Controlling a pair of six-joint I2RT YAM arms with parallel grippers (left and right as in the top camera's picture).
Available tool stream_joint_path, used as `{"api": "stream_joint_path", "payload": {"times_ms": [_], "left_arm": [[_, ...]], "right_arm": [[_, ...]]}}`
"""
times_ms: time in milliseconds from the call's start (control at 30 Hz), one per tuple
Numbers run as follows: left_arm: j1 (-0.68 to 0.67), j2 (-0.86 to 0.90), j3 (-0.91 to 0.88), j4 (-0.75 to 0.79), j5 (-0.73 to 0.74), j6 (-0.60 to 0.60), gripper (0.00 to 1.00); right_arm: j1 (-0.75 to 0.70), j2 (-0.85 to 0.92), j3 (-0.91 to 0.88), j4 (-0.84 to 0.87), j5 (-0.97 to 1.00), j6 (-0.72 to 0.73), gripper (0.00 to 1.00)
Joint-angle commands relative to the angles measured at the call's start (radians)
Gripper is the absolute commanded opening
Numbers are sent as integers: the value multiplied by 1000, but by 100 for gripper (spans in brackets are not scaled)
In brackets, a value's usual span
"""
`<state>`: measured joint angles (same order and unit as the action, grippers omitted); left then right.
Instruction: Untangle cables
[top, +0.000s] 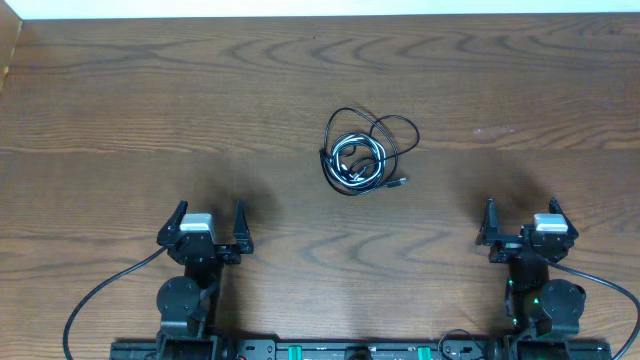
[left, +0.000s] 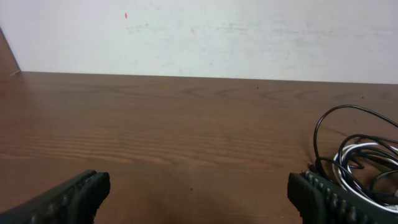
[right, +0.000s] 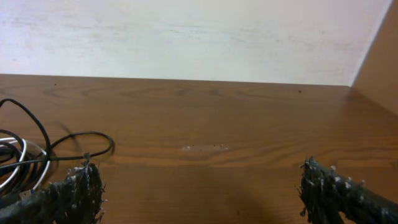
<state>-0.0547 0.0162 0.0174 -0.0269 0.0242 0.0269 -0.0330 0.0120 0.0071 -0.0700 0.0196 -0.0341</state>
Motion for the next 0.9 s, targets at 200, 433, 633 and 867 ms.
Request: {"api": "stream_joint_path", "payload": {"times_ms": [200,433,633,867], "left_arm": [[4,3,-13,-46,-16,6,98],[4,3,-13,-46,-16,6,98],[4,3,-13,-46,-16,6,98],[4,3,-13,-46,-16,6,98]], "right_arm": [[8,-3,-2,-4,8,-8,99],[8,-3,-2,-4,8,-8,99],[8,-3,-2,-3,8,-8,99],[8,-3,-2,-4,8,-8,99]]}}
